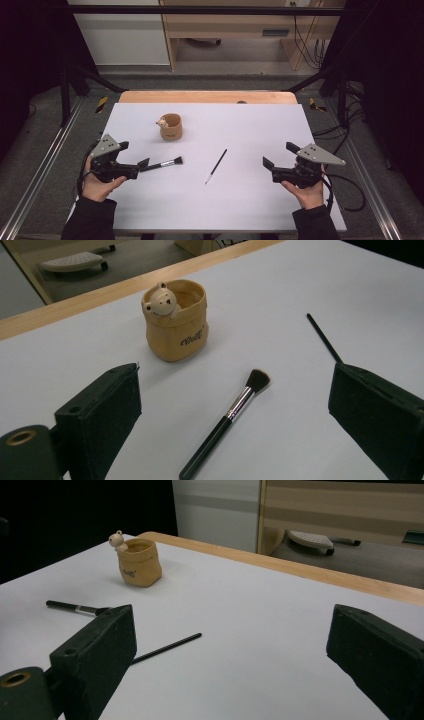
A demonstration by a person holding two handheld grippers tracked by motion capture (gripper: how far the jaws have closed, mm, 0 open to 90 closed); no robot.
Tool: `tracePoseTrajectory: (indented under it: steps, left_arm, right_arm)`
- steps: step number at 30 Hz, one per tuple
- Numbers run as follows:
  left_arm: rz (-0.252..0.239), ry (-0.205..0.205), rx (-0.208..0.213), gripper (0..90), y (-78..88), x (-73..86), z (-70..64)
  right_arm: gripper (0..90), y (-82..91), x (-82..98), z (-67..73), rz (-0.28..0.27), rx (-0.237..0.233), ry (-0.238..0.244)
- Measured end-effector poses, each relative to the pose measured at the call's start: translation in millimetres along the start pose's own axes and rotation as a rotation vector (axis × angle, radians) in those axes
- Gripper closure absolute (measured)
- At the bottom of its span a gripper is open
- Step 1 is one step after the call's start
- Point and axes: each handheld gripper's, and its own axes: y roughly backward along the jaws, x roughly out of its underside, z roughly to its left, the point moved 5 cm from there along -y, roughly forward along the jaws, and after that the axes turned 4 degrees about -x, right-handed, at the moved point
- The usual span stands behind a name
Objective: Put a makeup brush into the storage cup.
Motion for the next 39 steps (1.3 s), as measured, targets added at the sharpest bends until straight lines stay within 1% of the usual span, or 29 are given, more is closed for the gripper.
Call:
tracePoseTrajectory:
  steps: [3, 6, 9, 10, 14, 17, 18, 19, 20, 25, 27, 30, 31, 32, 39]
  left_arm:
    - [0.031, -0.024, 0.001, 6.2, -4.3, -0.9, -0.2]
    - [0.06, -0.039, 0.002, 6.2, -10.1, -3.5, 0.5]
    - [0.067, -0.041, 0.006, 6.2, -10.9, -5.9, 0.0]
    - [0.07, -0.051, 0.005, 6.2, -10.6, -7.6, 0.2]
    - [0.066, -0.068, 0.014, 6.3, -8.1, -15.7, -1.2]
    - [0.084, -0.09, 0.012, 6.6, -7.9, -20.1, 0.4]
    - [0.099, -0.101, 0.011, 6.9, -9.2, -21.0, 1.6]
    - [0.099, -0.101, 0.011, 6.9, -9.2, -21.0, 1.6]
    - [0.11, -0.108, 0.012, 6.9, -10.0, -20.8, 2.1]
    - [0.163, -0.135, 0.023, 7.9, -18.7, -15.0, 2.5]
    - [0.176, -0.136, 0.031, 8.4, -22.6, -11.8, 2.1]
    - [0.198, -0.127, 0.039, 9.2, -29.9, -5.7, 2.5]
    - [0.221, -0.13, 0.046, 9.8, -35.3, -0.9, 3.8]
    - [0.221, -0.13, 0.046, 10.0, -35.3, -0.9, 3.8]
    - [0.29, -0.135, 0.061, 11.9, -53.8, 13.9, 3.6]
  right_arm:
    - [6.3, -0.4, 0.1, 0.6, 0.003, 0.001, -0.004]
    - [6.3, -0.7, 0.1, 0.4, 0.001, 0.001, -0.003]
    - [6.2, 0.6, -0.5, 0.3, 0.002, 0.001, -0.006]
    - [6.2, 0.6, -0.5, 0.3, 0.002, 0.001, -0.006]
    - [6.2, 1.5, -1.5, 0.4, -0.004, 0.0, -0.004]
    - [6.2, 1.4, -1.4, 0.5, -0.004, 0.0, -0.006]
    - [6.2, 1.2, -1.2, 0.4, -0.003, -0.002, -0.002]
    - [6.2, 1.2, -1.2, 0.4, -0.003, -0.002, -0.002]
    - [6.2, 1.3, -1.3, 0.4, -0.002, -0.003, -0.002]
    - [6.2, 1.3, -1.4, 0.5, -0.004, -0.004, -0.007]
    - [6.2, 0.6, -0.7, 0.9, 0.001, -0.004, -0.007]
    - [6.2, -1.3, 0.2, 1.6, 0.005, -0.005, -0.004]
    - [6.2, -1.9, 0.6, 2.1, 0.009, -0.009, -0.003]
    - [6.2, -1.9, 0.6, 2.1, 0.009, -0.009, -0.003]
    - [6.1, -2.2, 1.5, 1.5, 0.013, -0.006, -0.003]
